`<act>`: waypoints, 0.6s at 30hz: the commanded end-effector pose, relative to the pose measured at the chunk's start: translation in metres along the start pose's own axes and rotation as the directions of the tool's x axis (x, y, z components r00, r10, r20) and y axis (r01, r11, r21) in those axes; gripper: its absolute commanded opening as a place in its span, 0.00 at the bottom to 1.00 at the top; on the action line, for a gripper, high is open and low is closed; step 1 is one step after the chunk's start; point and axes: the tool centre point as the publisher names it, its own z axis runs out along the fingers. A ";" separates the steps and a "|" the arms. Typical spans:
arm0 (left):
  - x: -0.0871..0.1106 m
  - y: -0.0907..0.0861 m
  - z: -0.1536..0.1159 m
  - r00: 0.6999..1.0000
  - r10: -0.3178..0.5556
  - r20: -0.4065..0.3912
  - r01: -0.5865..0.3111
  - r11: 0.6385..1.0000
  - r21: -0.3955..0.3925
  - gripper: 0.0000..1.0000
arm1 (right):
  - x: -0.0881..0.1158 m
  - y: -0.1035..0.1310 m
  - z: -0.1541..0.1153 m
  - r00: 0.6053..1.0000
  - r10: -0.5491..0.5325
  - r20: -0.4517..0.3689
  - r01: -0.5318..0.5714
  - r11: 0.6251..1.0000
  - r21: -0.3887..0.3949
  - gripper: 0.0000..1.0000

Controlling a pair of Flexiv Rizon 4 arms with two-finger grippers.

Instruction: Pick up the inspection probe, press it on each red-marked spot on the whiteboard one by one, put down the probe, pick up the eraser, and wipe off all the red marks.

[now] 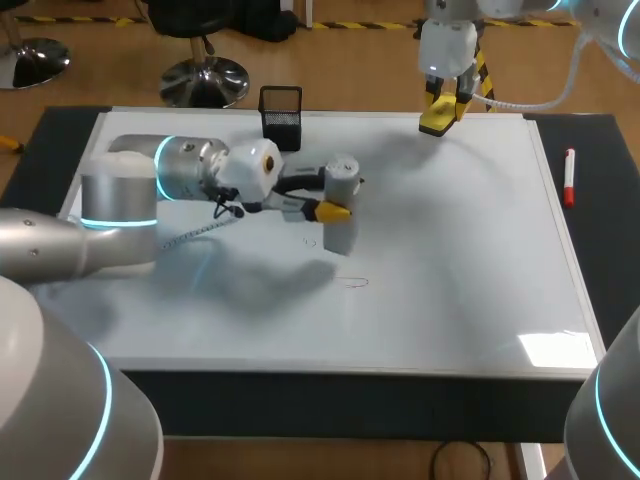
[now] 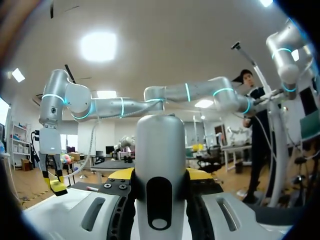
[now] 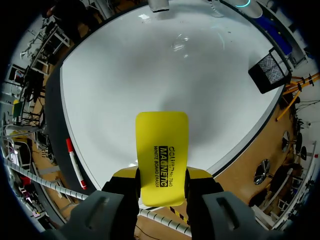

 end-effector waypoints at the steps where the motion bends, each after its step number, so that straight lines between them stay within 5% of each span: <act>1: 0.001 -0.019 -0.018 0.999 0.022 0.041 -0.021 0.999 -0.025 0.00 | 0.000 -0.001 -0.002 1.000 -0.002 -0.005 0.002 1.000 0.000 0.00; 18: -0.038 -0.058 -0.123 0.955 0.063 0.289 -0.058 0.998 -0.027 0.00 | 0.000 -0.001 -0.002 1.000 -0.002 -0.005 0.002 1.000 0.000 0.00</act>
